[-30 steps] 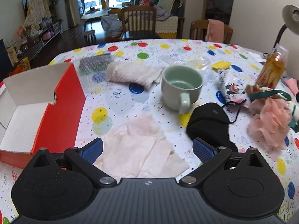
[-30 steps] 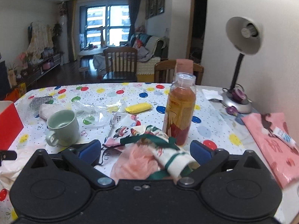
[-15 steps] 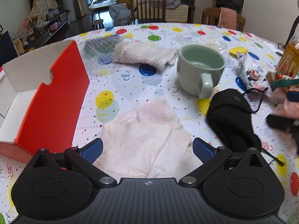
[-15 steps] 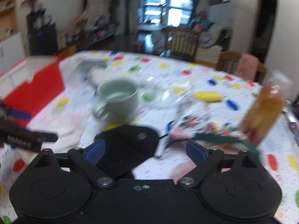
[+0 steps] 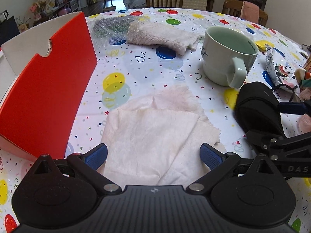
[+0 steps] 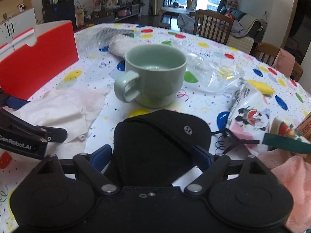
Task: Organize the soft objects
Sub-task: 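Reach the left tool to the white tissue while the right tool reaches the black mask, then close the left tool on the white tissue while the right tool grips the black mask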
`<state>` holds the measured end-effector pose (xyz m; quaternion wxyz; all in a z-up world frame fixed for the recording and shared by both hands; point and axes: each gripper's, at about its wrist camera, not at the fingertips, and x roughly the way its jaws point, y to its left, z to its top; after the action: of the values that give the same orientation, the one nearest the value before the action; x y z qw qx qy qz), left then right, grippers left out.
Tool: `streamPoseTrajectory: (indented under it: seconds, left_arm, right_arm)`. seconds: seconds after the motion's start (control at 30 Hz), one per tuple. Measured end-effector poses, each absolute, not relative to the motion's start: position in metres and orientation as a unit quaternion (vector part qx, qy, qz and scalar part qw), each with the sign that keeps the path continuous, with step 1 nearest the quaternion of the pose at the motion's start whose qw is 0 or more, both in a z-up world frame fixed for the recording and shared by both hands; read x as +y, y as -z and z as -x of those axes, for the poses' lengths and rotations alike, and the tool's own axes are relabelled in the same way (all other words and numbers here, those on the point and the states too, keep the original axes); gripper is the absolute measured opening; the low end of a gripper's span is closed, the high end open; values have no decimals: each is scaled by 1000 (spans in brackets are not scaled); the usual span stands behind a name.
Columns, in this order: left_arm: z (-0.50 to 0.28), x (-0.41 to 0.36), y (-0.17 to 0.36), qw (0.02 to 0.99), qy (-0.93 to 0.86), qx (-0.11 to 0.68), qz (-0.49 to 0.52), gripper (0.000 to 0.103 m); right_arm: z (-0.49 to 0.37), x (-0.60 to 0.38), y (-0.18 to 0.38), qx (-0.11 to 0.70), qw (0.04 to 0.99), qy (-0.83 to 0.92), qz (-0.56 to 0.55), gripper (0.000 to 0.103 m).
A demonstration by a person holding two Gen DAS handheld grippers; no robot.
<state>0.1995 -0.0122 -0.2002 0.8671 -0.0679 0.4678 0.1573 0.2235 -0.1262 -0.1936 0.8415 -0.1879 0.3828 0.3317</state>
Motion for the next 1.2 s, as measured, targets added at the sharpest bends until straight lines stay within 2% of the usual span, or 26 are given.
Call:
streamPoseTrajectory:
  seconds: [0.23,0.33,0.43,0.5,0.53,0.6,0.73,0.77,0.8,0.9,1.2]
  left_arm:
    - [-200,-10,204,864,-161,472,74,98]
    - [-200,-13,203,864,-160,471,72,88]
    - [-199,-14,200,866,-156,470,74,71]
    - [-199,-16,198,866,-154,469,75,56]
    - [-200,-16,197,867,-154,469,75,51]
    - [-200,-16,195,866,-154,470,79,36]
    - [-200,-14,192,863,-150,472,98,28]
    - [-200,-14,191,862,-149,473,102,25]
    - [-200,-14,190,862,-150,473,103,22]
    - [-197,-16,186,864,-151,470,99,21]
    - [-181,-22,152,877,-146,445,108,20]
  right_arm:
    - [-222,-122,201,378,841,-330,201,89]
    - [-222,-123,201,380,842,-329,196,88]
    - [-224,-127,201,391,843,-325,176,84]
    - [-223,-129,200,389,845,-324,175,77]
    - [-222,-129,200,389,845,-325,172,74]
    - [-222,-131,198,391,845,-325,166,61]
    - [-221,-135,194,394,847,-321,156,45]
    - [-222,-137,193,394,848,-320,154,35]
    - [-222,-138,192,396,848,-318,152,30]
    - [-219,-145,186,393,849,-322,140,23]
    - [-192,-159,138,370,849,-365,96,20]
